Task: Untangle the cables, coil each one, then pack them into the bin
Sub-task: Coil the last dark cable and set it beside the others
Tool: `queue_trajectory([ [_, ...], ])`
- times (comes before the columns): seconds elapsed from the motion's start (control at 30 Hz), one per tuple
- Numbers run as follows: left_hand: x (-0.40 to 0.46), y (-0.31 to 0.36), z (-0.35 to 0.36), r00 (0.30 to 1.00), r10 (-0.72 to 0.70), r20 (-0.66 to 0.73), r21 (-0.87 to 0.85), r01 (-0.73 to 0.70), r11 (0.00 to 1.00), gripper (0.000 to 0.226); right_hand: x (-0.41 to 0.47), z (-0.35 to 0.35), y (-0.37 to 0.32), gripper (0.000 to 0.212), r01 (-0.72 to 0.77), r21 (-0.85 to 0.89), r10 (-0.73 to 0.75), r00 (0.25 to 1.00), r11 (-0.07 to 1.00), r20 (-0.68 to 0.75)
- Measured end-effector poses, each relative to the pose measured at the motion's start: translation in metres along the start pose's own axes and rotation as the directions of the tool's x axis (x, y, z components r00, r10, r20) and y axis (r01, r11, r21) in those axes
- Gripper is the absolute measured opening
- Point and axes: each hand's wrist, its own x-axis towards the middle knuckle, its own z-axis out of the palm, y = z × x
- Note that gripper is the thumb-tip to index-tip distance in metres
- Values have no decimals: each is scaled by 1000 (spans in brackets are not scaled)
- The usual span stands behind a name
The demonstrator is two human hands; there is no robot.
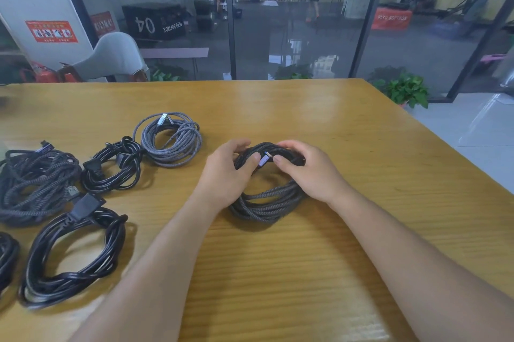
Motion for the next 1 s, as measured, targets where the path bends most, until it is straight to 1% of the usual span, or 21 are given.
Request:
queue_trajectory([
  [0.07, -6, 6, -2, 1000, 18, 11, 46, -19, 999, 49, -4, -1, -5, 51, -20, -6, 20, 999, 1000, 45],
  [0.13, -12, 11, -3, 998, 50, 44, 132, -55, 990, 53, -10, -6, -12, 71, -53, -17, 55, 994, 998, 97],
  [0.17, -16, 12, -4, 995, 65, 73, 184, -77, 980, 56, -14, -7, -13, 82, -57, -49, 63, 989, 997, 132],
  [0.2, -20, 11, -4, 991, 79, 109, 230, -103, 968, 60, -19, -8, -13, 90, -40, -101, 56, 985, 994, 162],
  [0.27, -28, 6, -4, 979, 99, 179, 290, -149, 945, 68, -29, -5, -11, 104, 48, -220, -2, 979, 974, 206],
  [0.33, -34, -1, -3, 970, 101, 223, 332, -173, 927, 73, -36, -1, -5, 111, 123, -311, -58, 975, 942, 213],
  [0.43, -41, -11, 2, 964, 85, 250, 392, -181, 902, 73, -35, -1, 3, 113, 149, -357, -68, 971, 922, 229],
  [0.53, -39, -11, 5, 970, 57, 237, 449, -161, 879, 65, -29, -2, 4, 109, 175, -390, -87, 968, 904, 234],
  [0.63, -34, -8, 6, 977, 39, 208, 468, -135, 873, 63, -24, 0, -1, 103, 191, -453, -102, 972, 871, 214],
  [0.77, -41, -11, 5, 977, 37, 209, 484, -136, 865, 62, -32, 5, 3, 100, 191, -489, -112, 976, 851, 186],
  [0.87, -35, -12, 7, 983, 11, 185, 517, -107, 849, 60, -29, 10, 4, 92, 162, -499, -115, 986, 852, 124],
  [0.93, -28, -8, 10, 990, -17, 143, 538, -64, 841, 60, -26, 12, -2, 86, 104, -510, -89, 995, 854, 53],
  [1.0, -28, -6, 12, 995, -23, 92, 531, -30, 847, 61, -29, 12, -6, 82, 79, -528, -86, 996, 846, 13],
])
